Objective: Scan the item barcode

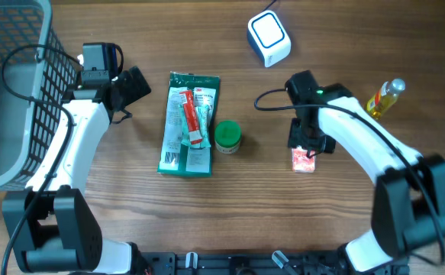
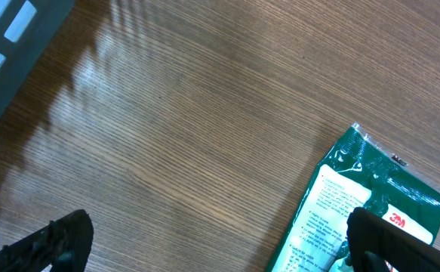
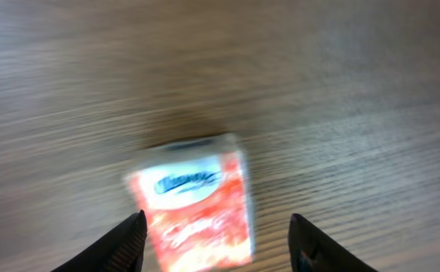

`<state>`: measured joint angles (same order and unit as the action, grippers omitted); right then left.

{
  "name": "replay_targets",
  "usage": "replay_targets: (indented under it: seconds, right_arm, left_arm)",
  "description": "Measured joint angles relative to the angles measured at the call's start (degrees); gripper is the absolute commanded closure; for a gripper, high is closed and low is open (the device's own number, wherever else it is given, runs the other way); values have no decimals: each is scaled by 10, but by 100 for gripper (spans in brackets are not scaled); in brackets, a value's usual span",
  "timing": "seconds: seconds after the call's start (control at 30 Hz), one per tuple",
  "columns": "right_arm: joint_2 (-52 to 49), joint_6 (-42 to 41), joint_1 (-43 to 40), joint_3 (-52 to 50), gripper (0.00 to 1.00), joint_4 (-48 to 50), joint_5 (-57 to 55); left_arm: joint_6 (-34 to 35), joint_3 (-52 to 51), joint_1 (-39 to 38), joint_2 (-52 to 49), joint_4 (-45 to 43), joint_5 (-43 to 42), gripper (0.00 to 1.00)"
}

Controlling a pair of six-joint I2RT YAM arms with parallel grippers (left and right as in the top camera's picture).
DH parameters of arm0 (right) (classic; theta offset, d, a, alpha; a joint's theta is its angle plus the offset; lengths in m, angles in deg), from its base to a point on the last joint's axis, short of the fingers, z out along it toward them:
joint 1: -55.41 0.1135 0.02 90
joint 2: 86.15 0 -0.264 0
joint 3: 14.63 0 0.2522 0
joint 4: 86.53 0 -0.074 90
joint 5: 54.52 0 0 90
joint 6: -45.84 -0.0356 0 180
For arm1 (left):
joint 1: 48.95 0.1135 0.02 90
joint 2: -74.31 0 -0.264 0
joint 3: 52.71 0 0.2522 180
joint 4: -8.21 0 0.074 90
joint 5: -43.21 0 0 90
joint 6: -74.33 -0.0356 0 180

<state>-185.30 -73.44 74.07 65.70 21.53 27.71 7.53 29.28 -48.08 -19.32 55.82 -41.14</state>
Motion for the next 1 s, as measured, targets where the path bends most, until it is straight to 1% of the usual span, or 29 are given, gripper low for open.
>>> replay_targets:
  seconds: [0.13, 0.23, 0.27, 0.37, 0.53, 0.6, 0.63, 0.73, 0.77, 0.9, 0.97, 1.0]
  right_arm:
    - [45, 72, 0, 9, 46, 5, 111]
    - [45, 89, 0, -7, 46, 17, 149]
    - [45, 88, 0, -21, 46, 26, 156]
    - [45, 78, 0, -56, 50, 66, 168]
    - [45, 53, 0, -127, 61, 173, 190]
    - [45, 48, 0, -141, 62, 194, 204]
    - [45, 47, 0, -145, 64, 199, 208]
    - [45, 42, 0, -152, 74, 202, 211]
    - [45, 40, 0, -152, 76, 205, 210]
    - [45, 34, 0, -152, 78, 210, 195]
    - [45, 31, 0, -152, 82, 210, 189]
    - [45, 30, 0, -152, 82, 210, 186]
  left_arm:
    - [0, 0, 0, 0, 0, 0, 0]
    - [0, 0, 0, 0, 0, 0, 0]
    - [0, 0, 0, 0, 0, 0, 0]
    - [0, 0, 0, 0, 0, 0, 0]
    - [0, 0, 0, 0, 0, 0, 0]
    - [0, 0, 0, 0, 0, 0, 0]
    - [0, 0, 0, 0, 0, 0, 0]
    - [0, 0, 0, 0, 0, 0, 0]
    - [0, 0, 0, 0, 0, 0, 0]
    - [0, 0, 0, 0, 0, 0, 0]
    - [0, 0, 0, 0, 0, 0, 0]
    - [0, 0, 0, 0, 0, 0, 0]
